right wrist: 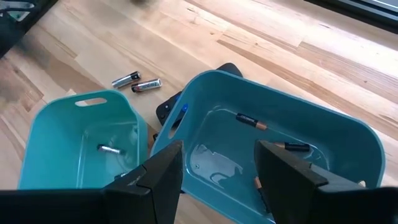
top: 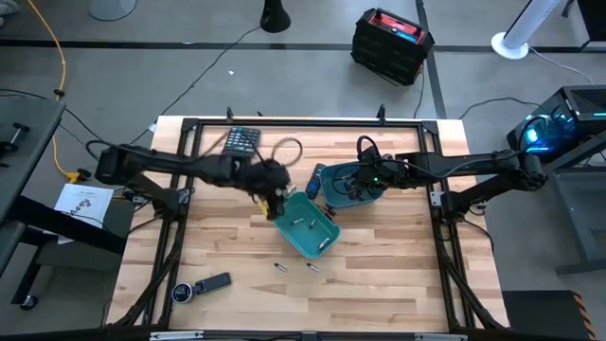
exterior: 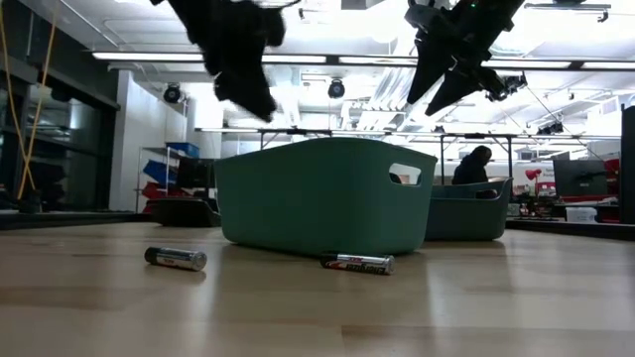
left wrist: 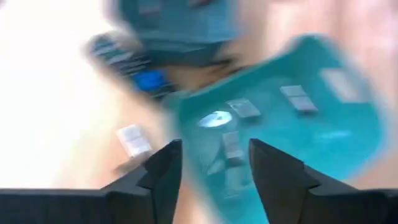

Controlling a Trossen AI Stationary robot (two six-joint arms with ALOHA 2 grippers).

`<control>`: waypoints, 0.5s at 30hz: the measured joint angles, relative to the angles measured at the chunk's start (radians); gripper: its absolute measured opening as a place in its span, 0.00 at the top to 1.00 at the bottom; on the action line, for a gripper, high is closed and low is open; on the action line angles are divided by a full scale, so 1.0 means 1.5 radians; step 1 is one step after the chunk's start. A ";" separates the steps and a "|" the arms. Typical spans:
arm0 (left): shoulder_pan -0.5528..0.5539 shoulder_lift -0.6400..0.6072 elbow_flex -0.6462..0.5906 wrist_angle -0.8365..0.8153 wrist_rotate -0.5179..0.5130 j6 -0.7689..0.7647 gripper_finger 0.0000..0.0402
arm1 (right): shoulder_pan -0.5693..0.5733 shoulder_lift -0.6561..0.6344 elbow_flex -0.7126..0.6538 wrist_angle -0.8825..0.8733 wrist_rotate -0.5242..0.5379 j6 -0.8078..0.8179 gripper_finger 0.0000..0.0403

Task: Sort batteries
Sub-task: Put the white battery into the green bin

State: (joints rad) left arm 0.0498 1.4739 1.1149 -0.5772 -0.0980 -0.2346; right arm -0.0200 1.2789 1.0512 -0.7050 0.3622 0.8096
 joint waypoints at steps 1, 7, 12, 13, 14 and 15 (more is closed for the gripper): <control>0.021 -0.003 0.000 -0.027 -0.023 0.000 0.53 | 0.000 0.000 0.000 0.000 0.000 0.001 0.53; 0.154 0.031 -0.050 0.000 0.112 -0.038 0.49 | 0.000 0.000 0.000 0.006 -0.002 0.001 0.53; 0.206 0.101 -0.089 0.119 0.172 -0.127 0.49 | 0.000 0.000 -0.001 0.018 -0.017 0.003 0.53; 0.210 0.119 -0.089 0.121 0.172 -0.138 0.49 | 0.000 0.000 -0.001 0.018 -0.022 0.003 0.53; 0.214 0.136 -0.090 0.118 0.172 -0.145 0.49 | 0.001 0.000 -0.001 0.018 -0.028 0.003 0.53; 0.216 0.151 -0.090 0.115 0.174 -0.153 0.49 | 0.001 0.000 -0.001 0.018 -0.029 0.003 0.53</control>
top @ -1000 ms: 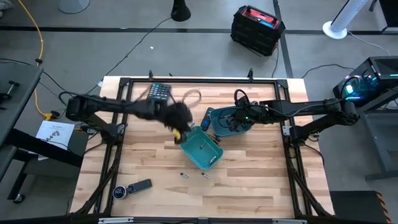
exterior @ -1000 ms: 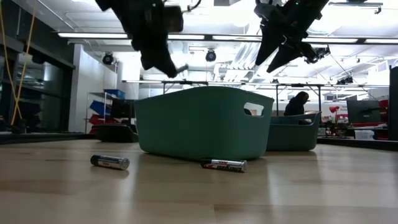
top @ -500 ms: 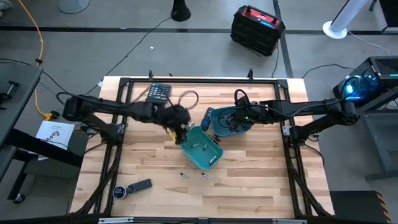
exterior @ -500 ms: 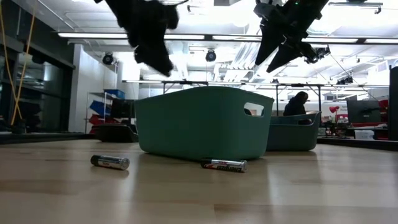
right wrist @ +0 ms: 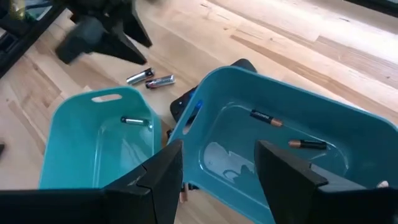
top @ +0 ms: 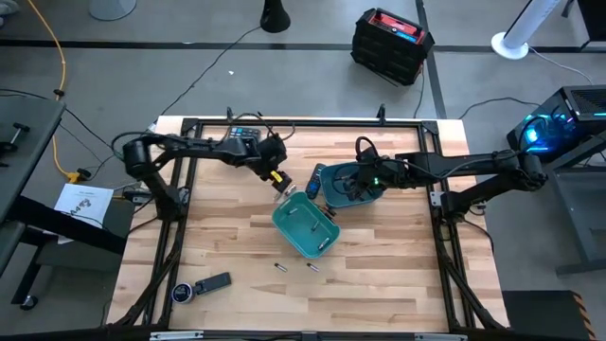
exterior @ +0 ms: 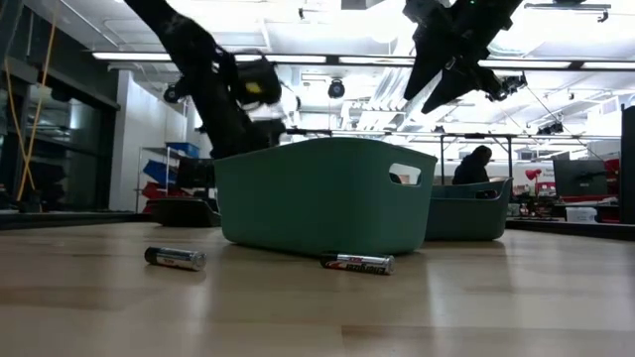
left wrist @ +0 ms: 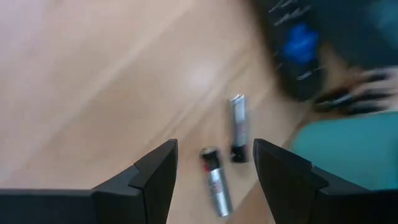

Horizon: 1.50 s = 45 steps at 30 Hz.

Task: Sort batteries
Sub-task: Put the white battery into the green bin

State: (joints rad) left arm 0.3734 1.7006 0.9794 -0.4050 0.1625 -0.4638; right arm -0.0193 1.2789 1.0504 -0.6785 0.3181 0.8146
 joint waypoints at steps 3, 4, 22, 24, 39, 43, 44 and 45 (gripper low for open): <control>-0.009 0.034 0.000 0.002 0.019 -0.010 0.50 | 0.000 0.000 0.000 0.000 0.000 0.000 0.53; -0.015 0.043 0.001 -0.002 0.020 -0.010 0.51 | 0.000 0.000 0.000 0.000 0.000 -0.001 0.53; -0.107 0.083 0.006 -0.132 -0.214 0.098 0.88 | 0.000 0.001 0.000 0.001 0.000 -0.002 0.53; -0.107 0.074 0.003 -0.137 -0.208 0.098 0.93 | 0.000 0.001 0.000 0.002 0.000 -0.002 0.53; -0.107 -0.157 0.009 -0.137 -0.177 0.061 0.93 | 0.000 0.001 0.000 0.002 0.000 -0.007 0.53; -0.145 -0.196 0.020 -0.102 -0.138 0.048 0.93 | 0.000 0.001 0.000 0.002 0.000 -0.007 0.53; -0.164 -0.197 0.026 -0.093 -0.135 0.048 0.93 | 0.000 0.001 0.000 0.002 0.000 -0.007 0.53; -0.184 -0.196 0.030 -0.081 -0.132 0.049 0.93 | 0.000 0.001 0.000 0.003 0.001 -0.007 0.53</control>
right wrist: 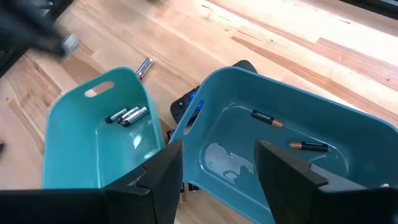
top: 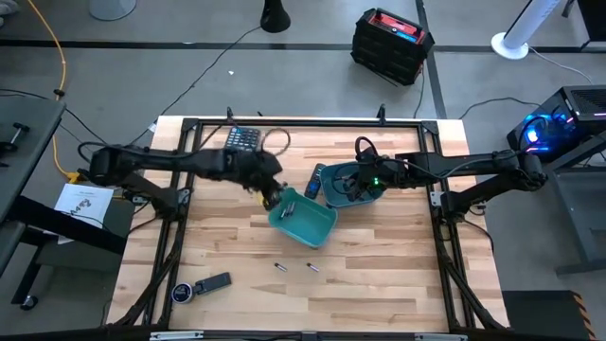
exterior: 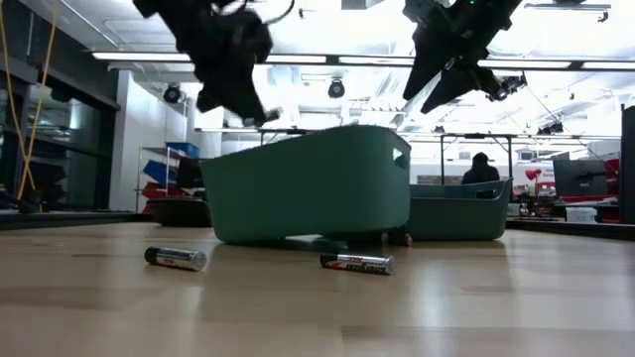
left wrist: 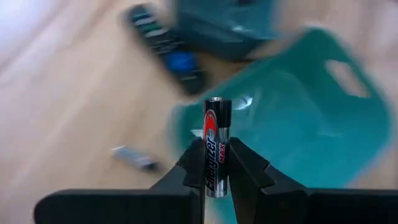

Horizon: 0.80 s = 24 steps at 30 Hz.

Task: Sort batteries
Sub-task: Put the white battery into the green bin

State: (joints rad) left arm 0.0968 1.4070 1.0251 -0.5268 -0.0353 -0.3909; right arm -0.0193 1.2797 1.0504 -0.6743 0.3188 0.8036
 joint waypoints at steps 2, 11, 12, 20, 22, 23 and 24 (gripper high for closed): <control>-0.042 0.012 0.000 0.032 0.000 0.000 0.93 | 0.000 0.000 0.000 0.000 0.002 0.000 0.53; -0.086 0.053 0.034 0.034 -0.034 0.007 0.56 | 0.000 0.000 0.000 0.000 0.002 0.003 0.53; -0.073 0.049 0.046 0.014 -0.038 0.007 0.51 | 0.000 0.000 0.000 0.000 0.002 0.003 0.53; 0.064 0.044 0.076 -0.088 -0.053 -0.049 0.36 | 0.000 0.000 0.000 0.003 0.002 0.006 0.53; 0.102 0.067 0.075 -0.115 -0.042 -0.081 0.38 | 0.000 0.000 0.000 0.004 0.002 0.005 0.53; 0.119 0.081 0.075 -0.121 -0.037 -0.098 0.39 | 0.000 0.000 0.000 0.004 0.002 0.005 0.53; 0.136 0.096 0.075 -0.123 -0.027 -0.121 0.41 | 0.000 0.000 0.000 0.004 0.002 0.005 0.53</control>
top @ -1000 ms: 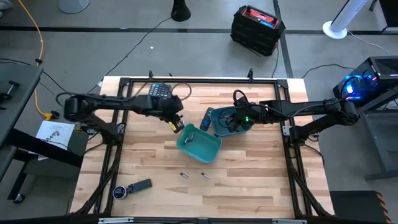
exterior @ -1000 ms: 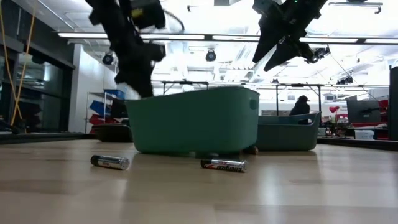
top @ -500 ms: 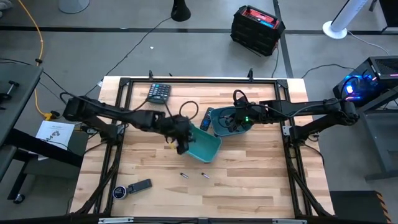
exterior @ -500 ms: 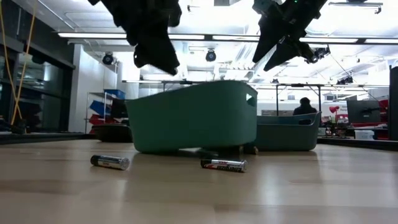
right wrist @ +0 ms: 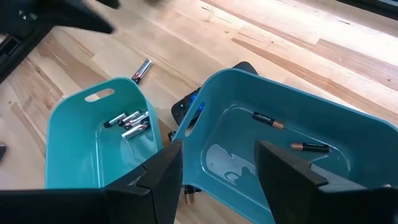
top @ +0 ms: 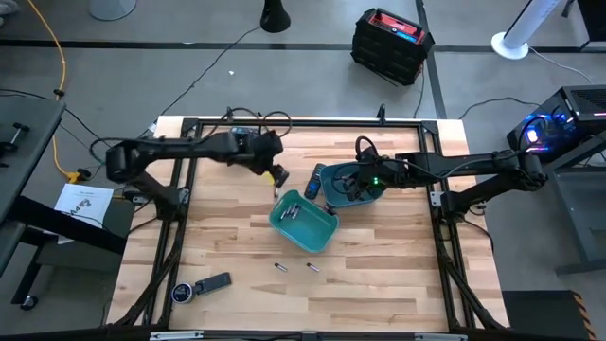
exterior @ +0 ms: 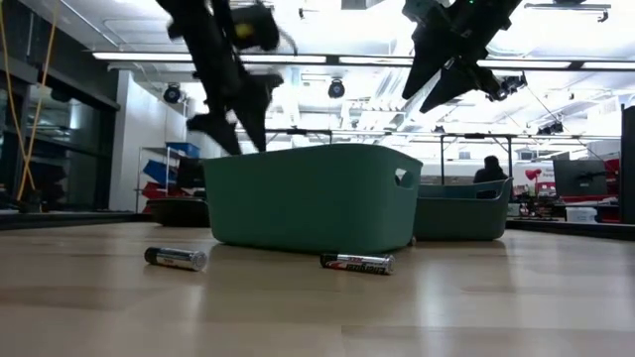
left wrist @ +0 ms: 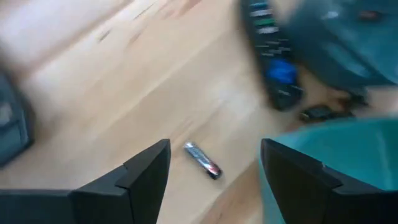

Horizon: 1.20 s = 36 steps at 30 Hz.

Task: Sort batteries
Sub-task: Put the white battery into the green bin

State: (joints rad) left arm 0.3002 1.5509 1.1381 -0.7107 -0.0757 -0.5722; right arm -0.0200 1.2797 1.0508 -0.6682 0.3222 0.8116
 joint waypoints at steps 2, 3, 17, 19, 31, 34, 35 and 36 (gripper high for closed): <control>0.024 0.035 0.000 0.000 0.031 -0.046 0.44 | 0.000 0.000 0.000 0.000 0.000 0.000 0.53; 0.033 0.054 0.000 0.009 0.053 -0.064 0.45 | 0.000 0.000 0.000 0.000 0.000 0.000 0.53; -0.014 0.220 0.000 0.017 0.057 -0.194 0.59 | 0.006 0.000 0.000 0.000 0.006 -0.014 0.53; -0.019 0.232 0.002 0.016 0.046 -0.199 0.60 | 0.006 0.000 0.000 0.000 0.006 -0.022 0.53; 0.003 0.245 0.000 -0.016 0.007 -0.158 0.90 | 0.006 0.000 0.000 -0.006 0.000 -0.035 0.53; 0.007 0.216 -0.004 0.004 0.001 -0.145 0.93 | 0.006 0.000 0.000 -0.006 0.000 -0.035 0.53; 0.009 0.206 -0.004 0.009 -0.021 -0.142 0.93 | 0.006 0.000 0.000 -0.006 0.000 -0.035 0.53; 0.012 0.195 -0.004 0.014 -0.036 -0.143 0.93 | 0.006 0.000 0.000 -0.006 0.000 -0.035 0.53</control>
State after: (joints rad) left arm 0.3180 1.8431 1.1315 -0.6890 -0.1294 -0.7872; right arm -0.0116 1.2797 1.0508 -0.6769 0.3218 0.7586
